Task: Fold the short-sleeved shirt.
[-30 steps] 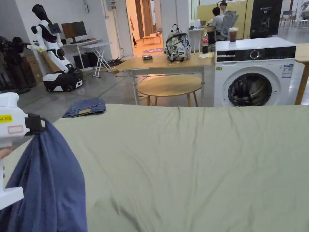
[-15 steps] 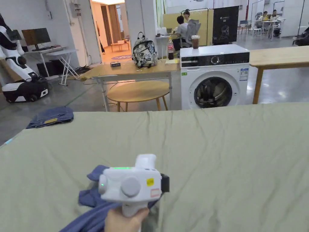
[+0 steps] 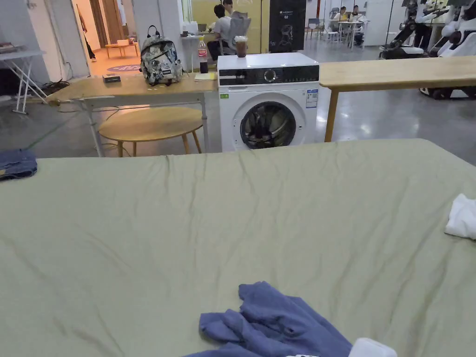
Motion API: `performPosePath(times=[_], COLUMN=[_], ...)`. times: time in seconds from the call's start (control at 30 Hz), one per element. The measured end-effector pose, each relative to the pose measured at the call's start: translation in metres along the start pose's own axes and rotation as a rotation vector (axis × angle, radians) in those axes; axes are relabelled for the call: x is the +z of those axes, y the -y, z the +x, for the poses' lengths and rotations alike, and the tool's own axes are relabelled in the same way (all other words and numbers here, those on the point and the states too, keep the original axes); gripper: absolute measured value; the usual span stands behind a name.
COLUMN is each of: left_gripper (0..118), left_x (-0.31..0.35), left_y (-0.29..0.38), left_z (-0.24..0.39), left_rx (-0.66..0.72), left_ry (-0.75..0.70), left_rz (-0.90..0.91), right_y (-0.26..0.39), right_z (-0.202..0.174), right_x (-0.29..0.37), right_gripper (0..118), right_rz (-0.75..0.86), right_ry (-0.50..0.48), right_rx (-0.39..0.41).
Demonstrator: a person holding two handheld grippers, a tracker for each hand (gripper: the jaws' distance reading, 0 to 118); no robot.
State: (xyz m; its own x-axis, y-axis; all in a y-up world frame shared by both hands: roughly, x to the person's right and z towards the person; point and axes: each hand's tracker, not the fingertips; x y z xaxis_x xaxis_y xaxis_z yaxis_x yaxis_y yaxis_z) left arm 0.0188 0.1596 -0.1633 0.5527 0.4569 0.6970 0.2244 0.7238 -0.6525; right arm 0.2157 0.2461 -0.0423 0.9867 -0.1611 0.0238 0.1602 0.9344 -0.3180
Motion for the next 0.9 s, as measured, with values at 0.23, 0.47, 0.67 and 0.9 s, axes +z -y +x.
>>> performPosePath(times=[0.23,0.47,0.67,0.9], left_gripper=[65,0,0,0], left_x=[0.201,0.358,0.404,0.414], left_y=[-0.006,0.049,0.082,0.082], left_z=[-0.027,-0.020,-0.024,-0.055], left_rx=[-0.140,-0.060,0.046,0.206], left_ry=[-0.471,-0.879,-1.063,-0.923], left_rz=[0.290,0.577,0.545,0.533], right_y=[-0.011,-0.011,-0.016,-0.013], right_z=[-0.036,-0.079,-0.093,-0.095], right_x=[-0.018,-0.044,-0.048,-0.046], right_gripper=[0,0,0,0], right_rz=[0.026,0.052,0.059,0.047], right_ry=[-0.106,-0.210,-0.257,-0.247], right_rx=[0.074,0.138,0.129,0.163])
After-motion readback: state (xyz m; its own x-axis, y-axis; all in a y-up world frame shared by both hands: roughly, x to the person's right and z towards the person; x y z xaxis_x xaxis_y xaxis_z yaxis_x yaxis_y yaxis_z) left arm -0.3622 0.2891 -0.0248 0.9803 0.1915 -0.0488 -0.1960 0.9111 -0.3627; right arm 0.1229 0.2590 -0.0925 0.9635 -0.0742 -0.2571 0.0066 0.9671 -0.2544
